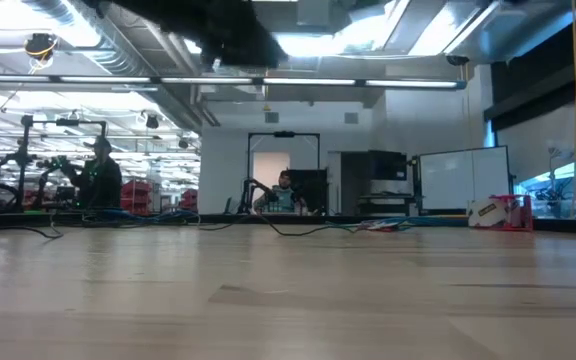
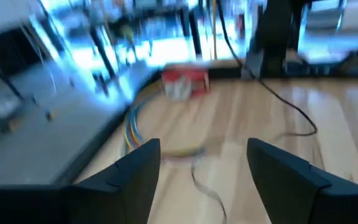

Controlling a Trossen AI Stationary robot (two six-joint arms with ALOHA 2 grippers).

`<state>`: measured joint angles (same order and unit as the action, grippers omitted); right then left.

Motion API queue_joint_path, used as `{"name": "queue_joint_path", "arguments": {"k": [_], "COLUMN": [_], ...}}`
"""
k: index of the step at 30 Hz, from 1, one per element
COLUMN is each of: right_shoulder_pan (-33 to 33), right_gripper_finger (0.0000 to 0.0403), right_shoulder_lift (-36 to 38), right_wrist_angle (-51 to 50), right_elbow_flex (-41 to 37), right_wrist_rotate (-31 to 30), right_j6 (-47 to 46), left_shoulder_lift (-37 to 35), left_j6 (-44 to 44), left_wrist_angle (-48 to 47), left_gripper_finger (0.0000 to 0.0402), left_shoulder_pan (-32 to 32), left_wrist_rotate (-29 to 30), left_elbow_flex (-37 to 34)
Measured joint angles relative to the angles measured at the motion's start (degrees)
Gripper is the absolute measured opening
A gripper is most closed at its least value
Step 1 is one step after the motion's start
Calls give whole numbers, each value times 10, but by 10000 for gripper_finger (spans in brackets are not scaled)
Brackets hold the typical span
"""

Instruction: Coiling cords

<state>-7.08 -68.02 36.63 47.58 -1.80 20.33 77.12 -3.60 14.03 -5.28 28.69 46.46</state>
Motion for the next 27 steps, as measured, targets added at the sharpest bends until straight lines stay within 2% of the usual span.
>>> {"name": "queue_joint_path", "arguments": {"k": [4, 8, 12, 14, 19, 21, 27], "right_shoulder_pan": [-1, 14, 38, 52, 84, 89, 108], "right_gripper_finger": [2, 2, 2, 2, 2, 3, 3], "right_shoulder_lift": [12, -19, -51, -63, -73, -72, -72], "right_wrist_angle": [252, 365, 385, 384, 405, 415, 402], "right_elbow_flex": [-117, -152, -148, -147, -146, -143, -137], "right_wrist_rotate": [5, 10, 12, 9, -30, -35, -36], "right_j6": [-38, -49, -48, -44, 16, 26, 40], "left_shoulder_lift": [4, 19, 38, 47, 69, 79, 116], "left_j6": [-63, -63, -41, -28, -26, -30, -28], "left_wrist_angle": [82, 148, 230, 265, 251, 260, 262], "left_gripper_finger": [233, 233, 233, 233, 233, 233, 233], "left_shoulder_pan": [6, 14, 11, 4, -8, -10, -9], "left_wrist_rotate": [0, -19, -91, -95, -118, -139, -141], "left_elbow_flex": [0, 0, 0, 1, 0, 7, 42]}}
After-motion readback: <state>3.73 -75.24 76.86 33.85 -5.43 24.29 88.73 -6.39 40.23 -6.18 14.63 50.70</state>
